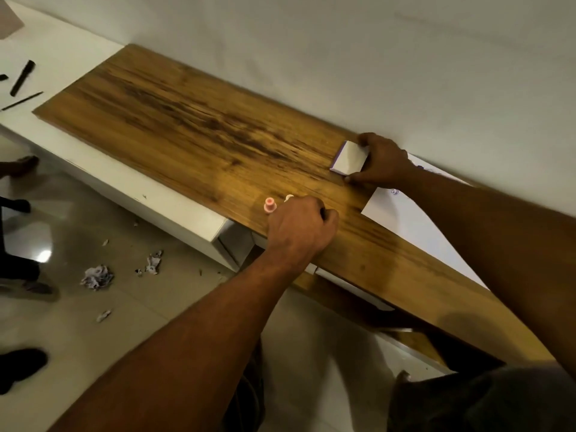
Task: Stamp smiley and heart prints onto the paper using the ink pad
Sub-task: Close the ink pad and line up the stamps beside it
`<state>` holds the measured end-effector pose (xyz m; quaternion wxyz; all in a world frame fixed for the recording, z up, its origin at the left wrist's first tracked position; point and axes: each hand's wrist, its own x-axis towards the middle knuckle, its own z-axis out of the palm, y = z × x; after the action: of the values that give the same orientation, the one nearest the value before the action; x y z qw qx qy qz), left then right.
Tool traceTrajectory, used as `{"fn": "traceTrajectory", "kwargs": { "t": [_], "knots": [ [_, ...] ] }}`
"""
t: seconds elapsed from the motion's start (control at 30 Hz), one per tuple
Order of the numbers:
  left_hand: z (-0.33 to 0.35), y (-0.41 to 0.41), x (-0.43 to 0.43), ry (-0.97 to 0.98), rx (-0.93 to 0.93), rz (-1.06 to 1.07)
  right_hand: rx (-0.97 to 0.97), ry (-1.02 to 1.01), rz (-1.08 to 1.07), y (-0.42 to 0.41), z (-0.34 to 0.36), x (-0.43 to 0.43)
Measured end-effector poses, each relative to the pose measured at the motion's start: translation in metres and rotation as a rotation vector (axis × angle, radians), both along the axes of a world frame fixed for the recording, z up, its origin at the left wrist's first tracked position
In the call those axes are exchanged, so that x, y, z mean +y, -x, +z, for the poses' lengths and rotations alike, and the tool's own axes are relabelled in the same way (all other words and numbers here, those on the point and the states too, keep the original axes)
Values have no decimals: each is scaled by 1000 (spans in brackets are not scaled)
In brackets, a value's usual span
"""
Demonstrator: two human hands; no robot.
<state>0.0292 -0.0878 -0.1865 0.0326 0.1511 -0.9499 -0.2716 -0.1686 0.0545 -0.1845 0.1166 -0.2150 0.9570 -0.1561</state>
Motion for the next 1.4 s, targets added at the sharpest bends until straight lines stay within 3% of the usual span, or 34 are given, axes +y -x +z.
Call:
{"fn": "traceTrajectory", "kwargs": {
  "t": [0.37,1.0,1.1,1.17,1.23,1.33,1.4],
  "knots": [
    [-5,-3,8,23,-7,-52,-5,86,-20,21,-23,34],
    [-1,-11,7,4,15,-93,8,-23,33,36,-35,50],
    [2,-17,-2,-36,76,-93,127,108,14,24,-25,47],
    [6,-21,-17,-96,166,-31,286,276,37,7,-15,37],
    [6,-24,-39,-161,246,111,331,405,201,-13,-3,19],
    [3,-26,-76,-203,304,389,56,332,494,-41,8,-15],
    [-3,-27,-96,-212,268,471,-24,216,585,-52,6,-35]
  ]
}}
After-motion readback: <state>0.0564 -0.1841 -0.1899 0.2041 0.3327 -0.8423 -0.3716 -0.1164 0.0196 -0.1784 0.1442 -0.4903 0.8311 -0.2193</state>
